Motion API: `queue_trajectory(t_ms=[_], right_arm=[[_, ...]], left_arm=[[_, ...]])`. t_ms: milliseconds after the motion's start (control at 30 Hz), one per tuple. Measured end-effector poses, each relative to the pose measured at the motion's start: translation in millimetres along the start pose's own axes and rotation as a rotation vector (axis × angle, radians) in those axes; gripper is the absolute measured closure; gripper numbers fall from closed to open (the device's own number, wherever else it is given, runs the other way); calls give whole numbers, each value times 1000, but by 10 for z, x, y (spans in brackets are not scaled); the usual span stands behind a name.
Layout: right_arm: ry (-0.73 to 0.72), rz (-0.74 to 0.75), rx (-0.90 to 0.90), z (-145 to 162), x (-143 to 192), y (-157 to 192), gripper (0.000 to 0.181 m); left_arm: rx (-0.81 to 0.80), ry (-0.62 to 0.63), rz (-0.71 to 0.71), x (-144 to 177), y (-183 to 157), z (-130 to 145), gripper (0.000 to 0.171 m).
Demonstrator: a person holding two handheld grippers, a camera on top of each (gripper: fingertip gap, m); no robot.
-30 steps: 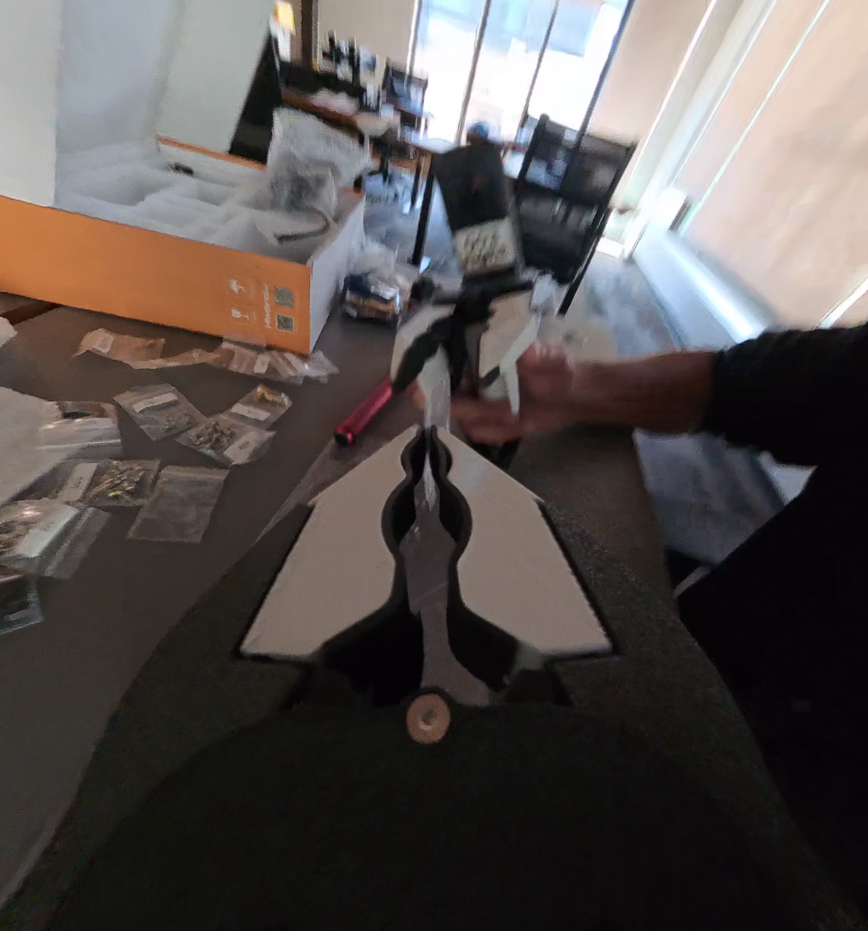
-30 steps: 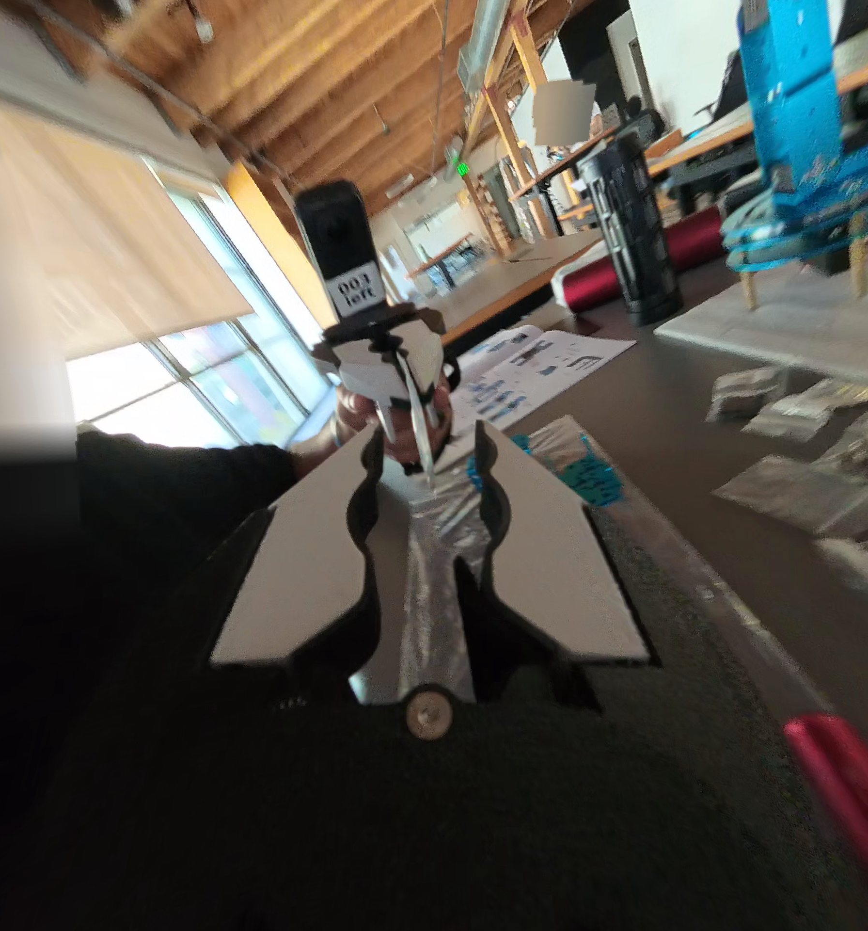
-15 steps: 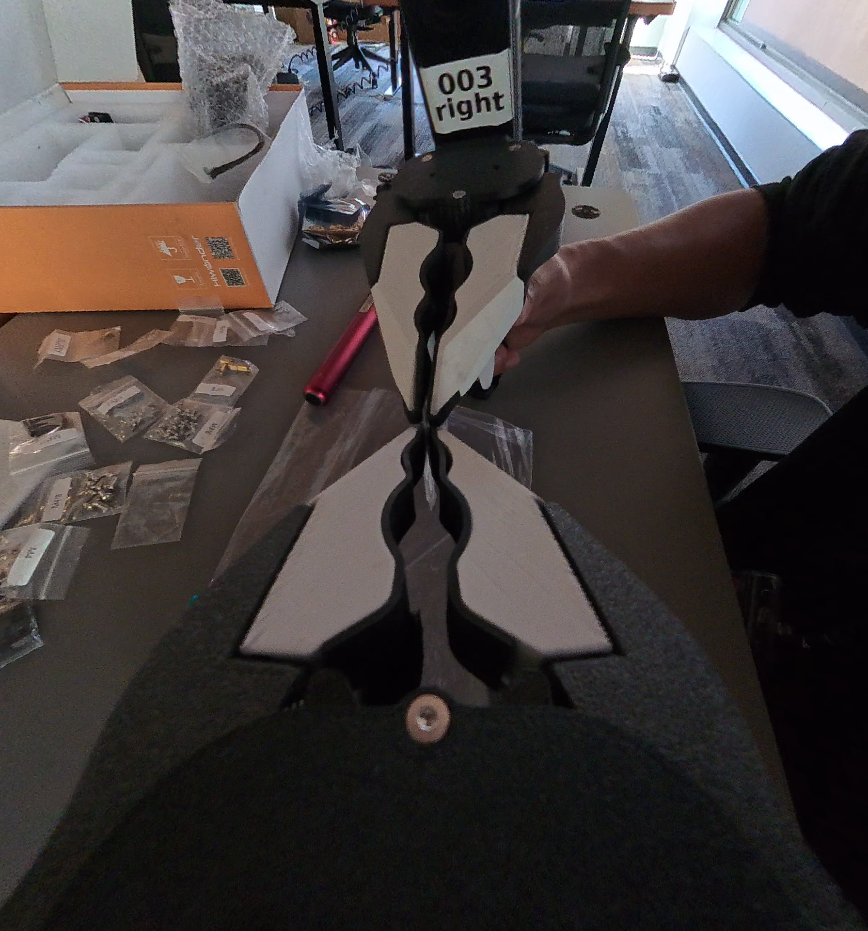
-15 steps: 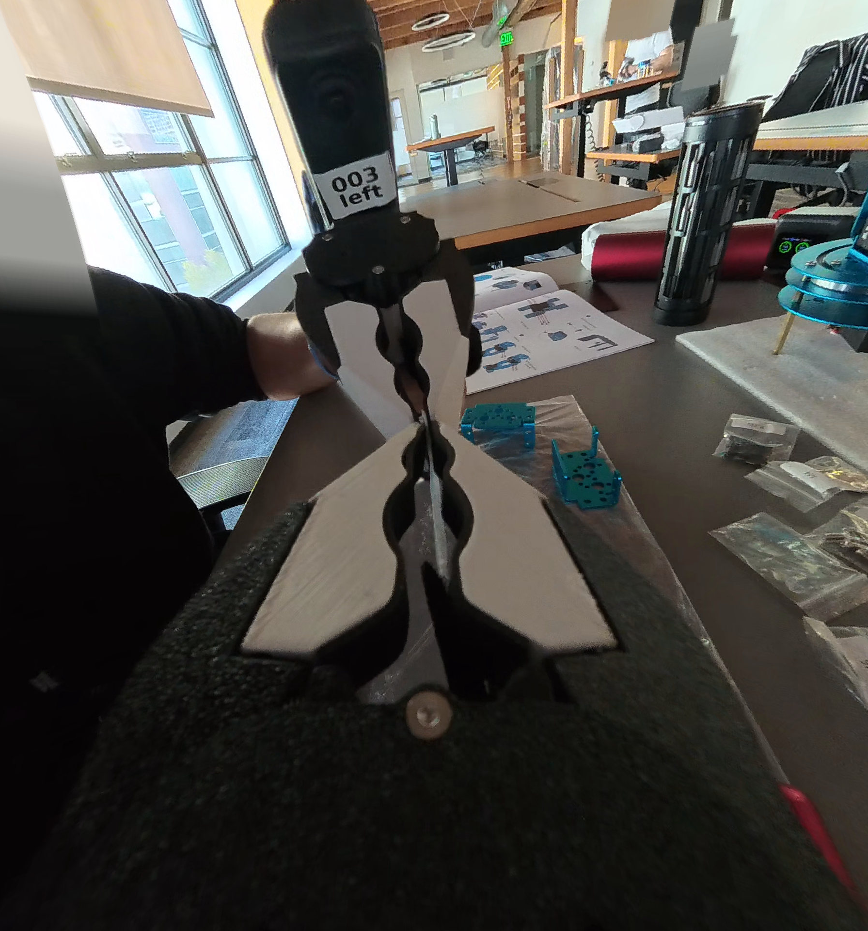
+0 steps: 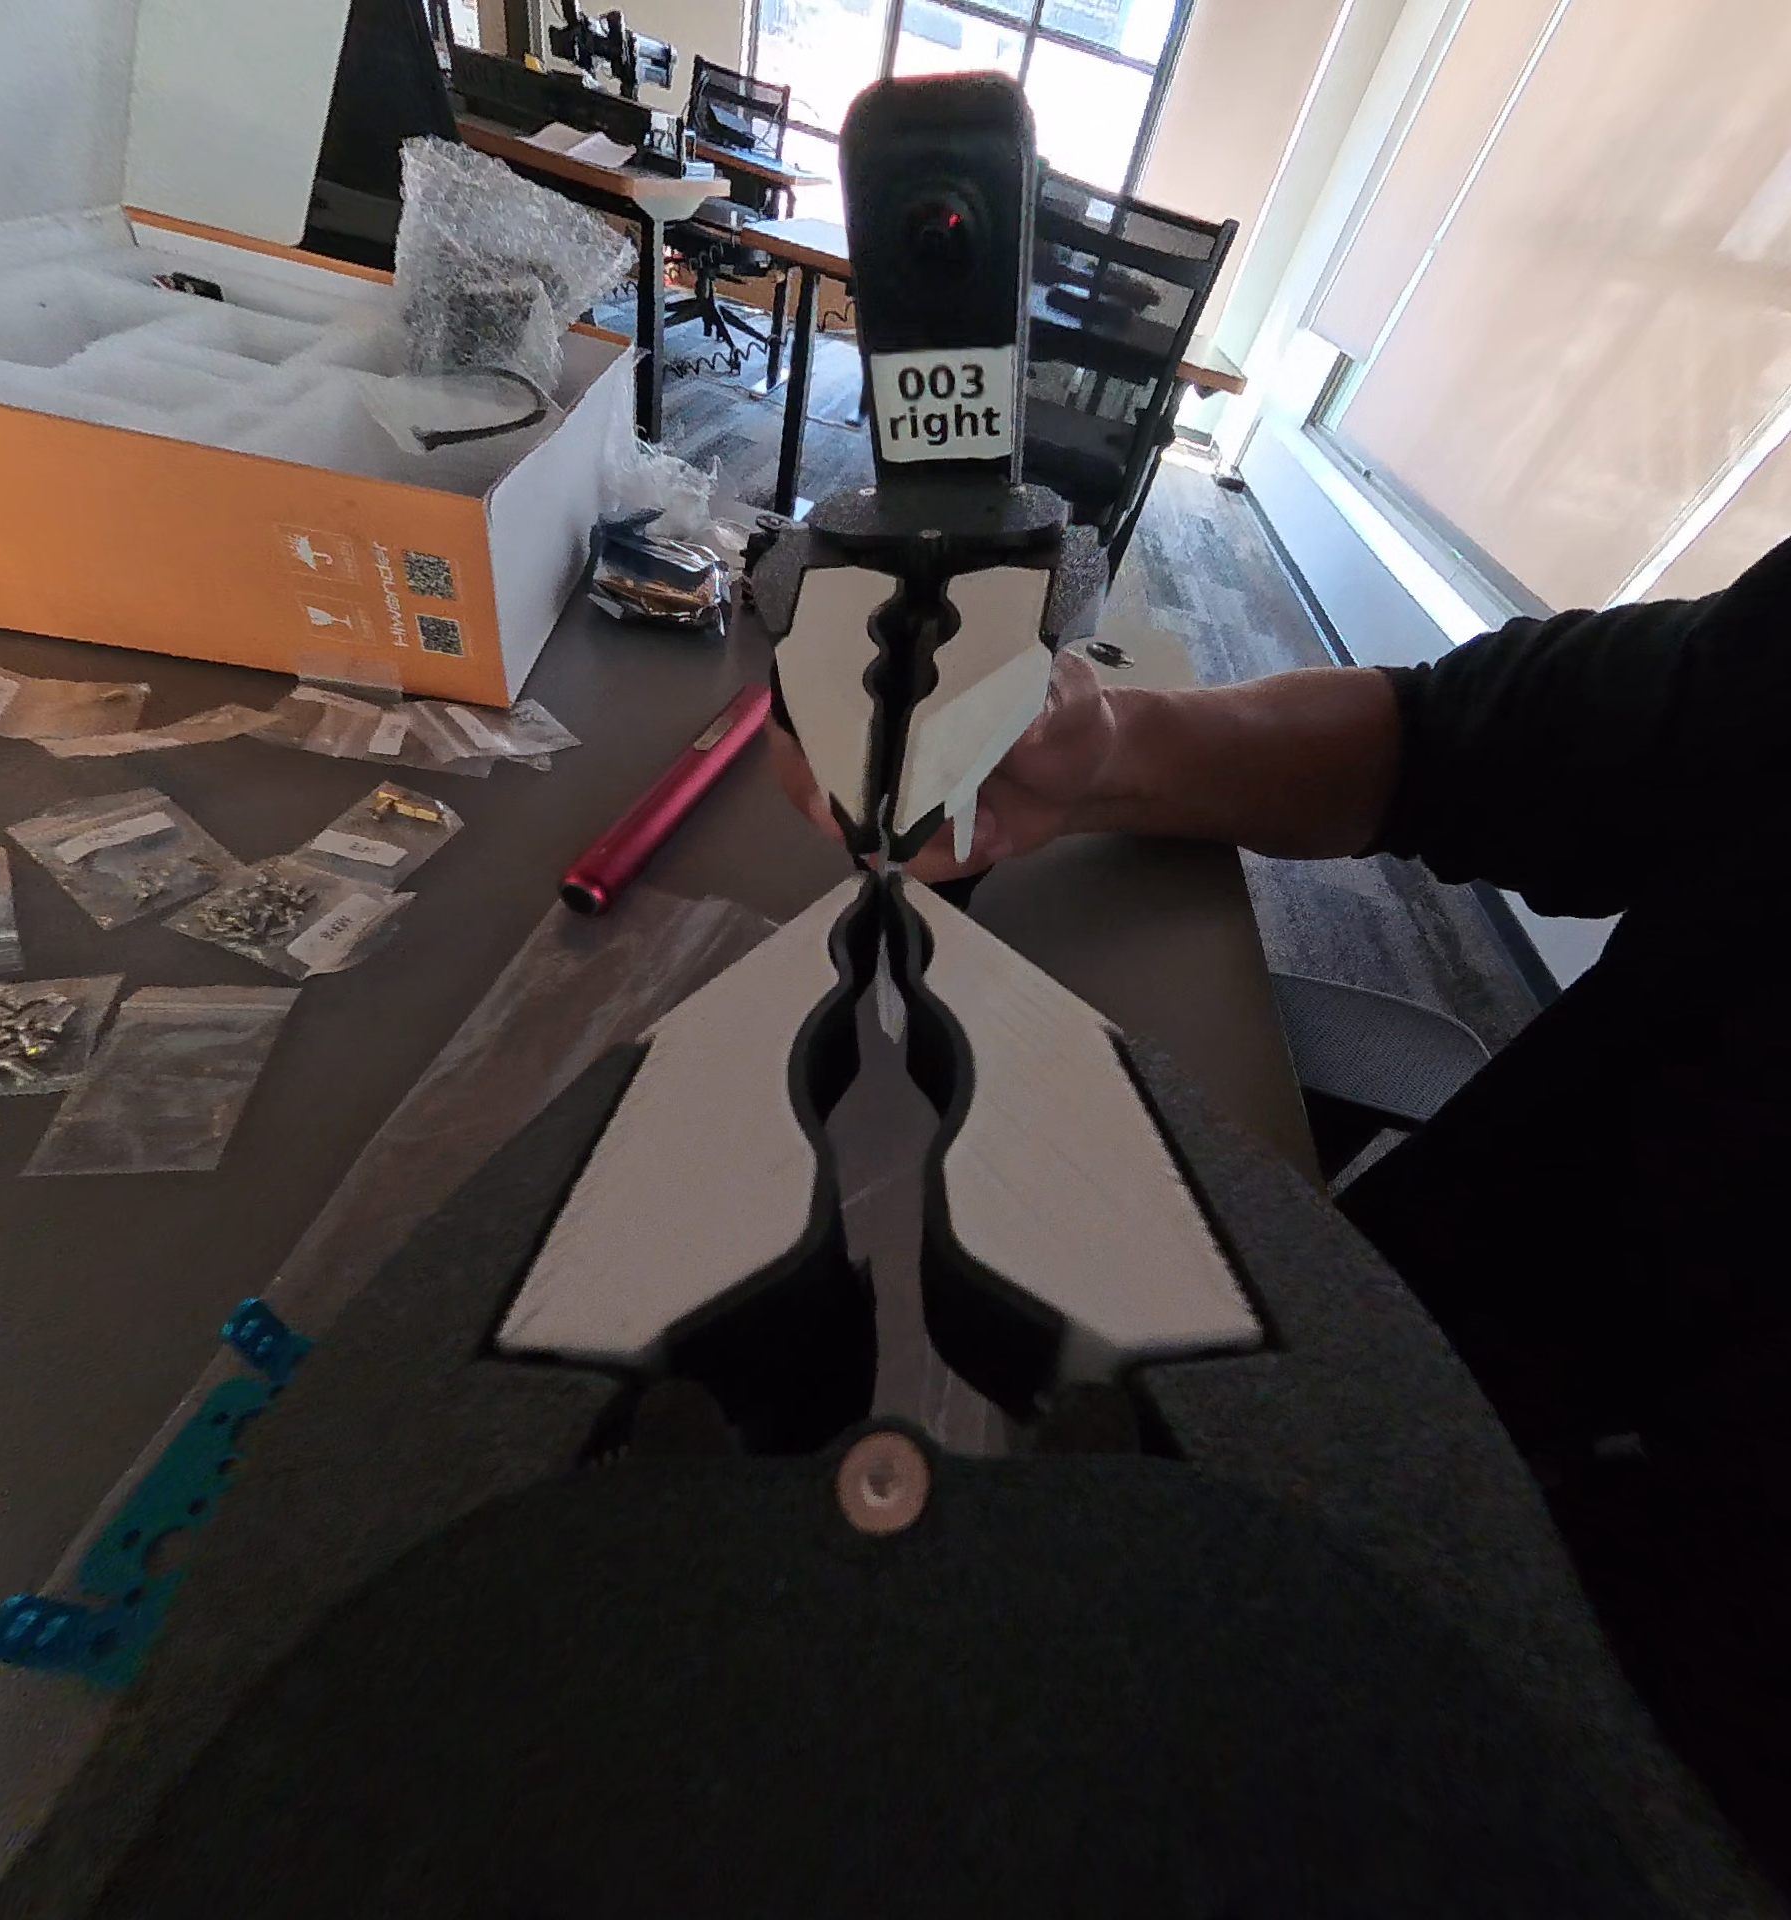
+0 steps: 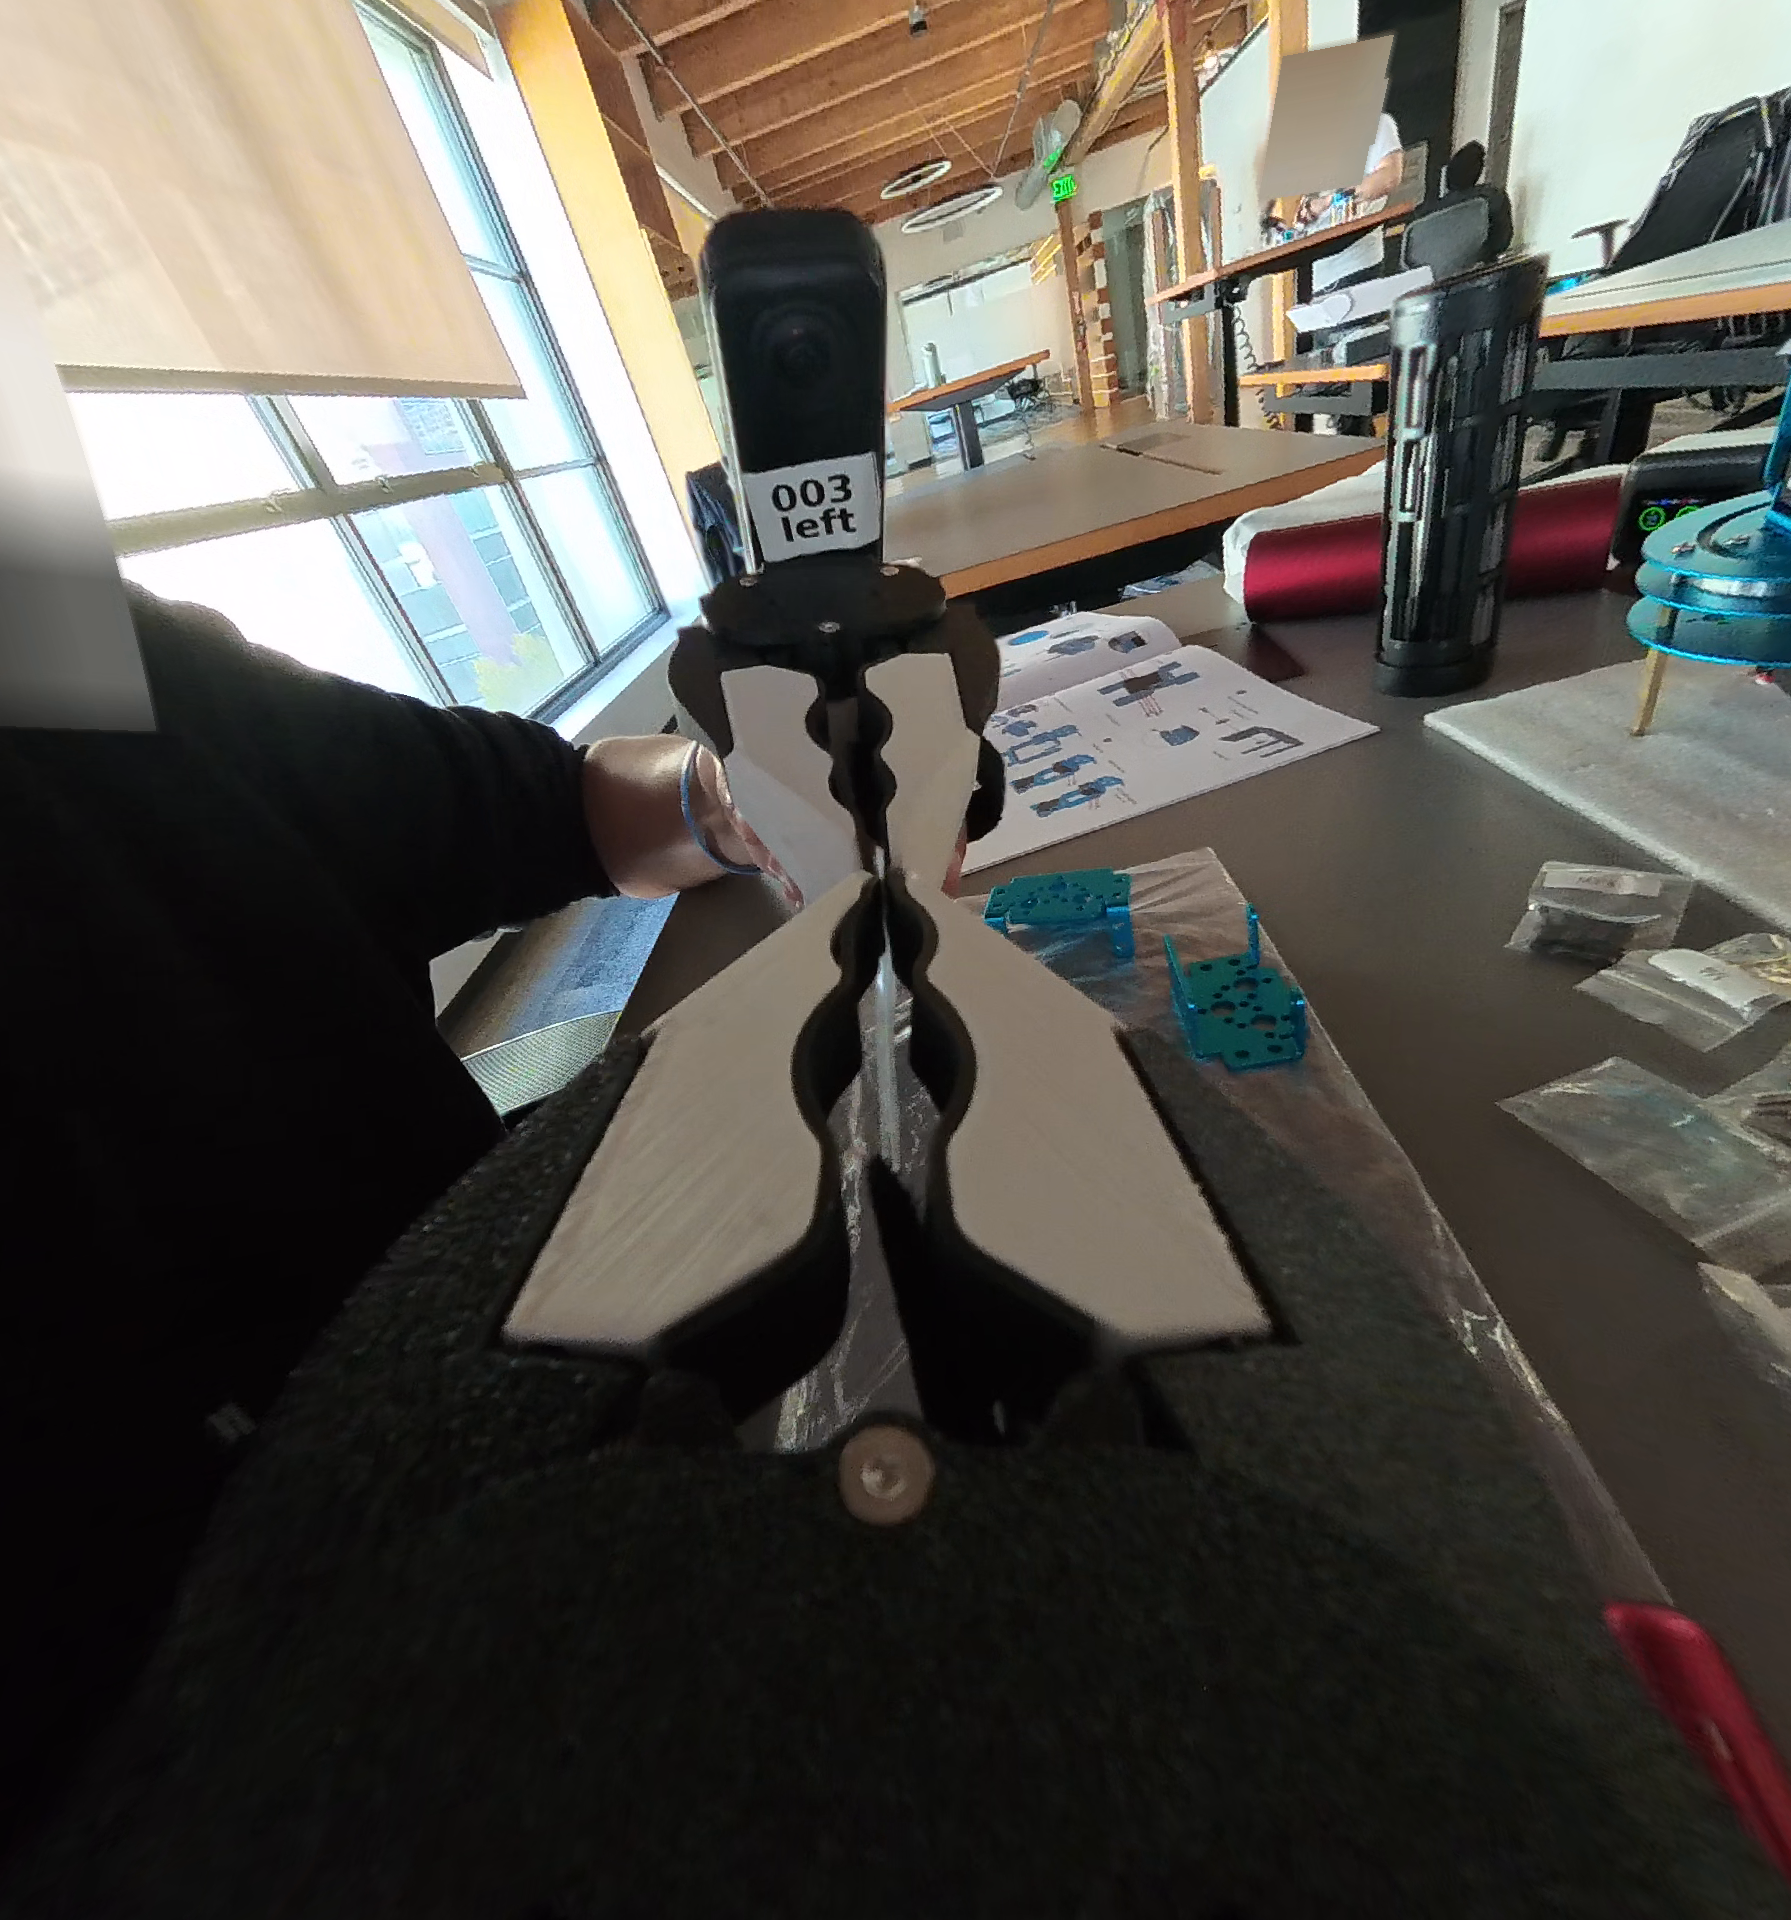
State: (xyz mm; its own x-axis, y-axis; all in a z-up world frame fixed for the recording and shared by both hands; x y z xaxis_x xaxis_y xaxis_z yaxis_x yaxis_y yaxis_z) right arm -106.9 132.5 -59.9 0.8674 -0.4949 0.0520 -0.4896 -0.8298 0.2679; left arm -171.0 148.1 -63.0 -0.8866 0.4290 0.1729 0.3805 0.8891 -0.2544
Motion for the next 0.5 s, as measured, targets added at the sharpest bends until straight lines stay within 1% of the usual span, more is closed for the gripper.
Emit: queue_trajectory(t_ms=[167,300,333,367,400,433,467,500], right_arm=[[-23,-17,-27,-41,28,6,181],[-58,1,-44,-146,171,-76,181],[-97,27,-36,-212,241,-109,181],[-216,38,-73,-387,419,-175,181],[-294,52,-124,-545,651,-278,181],[-348,107,-116,-654,869,-378,181],[-323,195,-64,-672,990,-463,181],[-218,312,8,-614,1018,-560,181]], left_arm=[[-1,-14,9,32,-15,-37,171],[-7,-22,-7,72,4,-62,171],[-18,9,-5,78,0,-30,171],[-44,49,-20,87,18,27,171],[-65,71,-38,105,44,74,171],[-64,71,-45,126,65,95,171],[-53,71,-39,141,77,104,171],[-53,78,-37,152,91,109,171]])
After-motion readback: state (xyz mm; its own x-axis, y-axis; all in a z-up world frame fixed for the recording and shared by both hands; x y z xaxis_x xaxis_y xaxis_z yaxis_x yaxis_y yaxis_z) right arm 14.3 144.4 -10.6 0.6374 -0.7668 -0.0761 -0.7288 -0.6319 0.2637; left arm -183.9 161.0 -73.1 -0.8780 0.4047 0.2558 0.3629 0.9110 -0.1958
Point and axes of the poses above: each gripper's, where its closed fingertips meet, x back along the fingers, z out of its underside, y = z × x across the jaws, the point moved 4 cm from there along x, back along the fingers, and after that the axes turned 8 degrees about z, right-handed, at the moved point
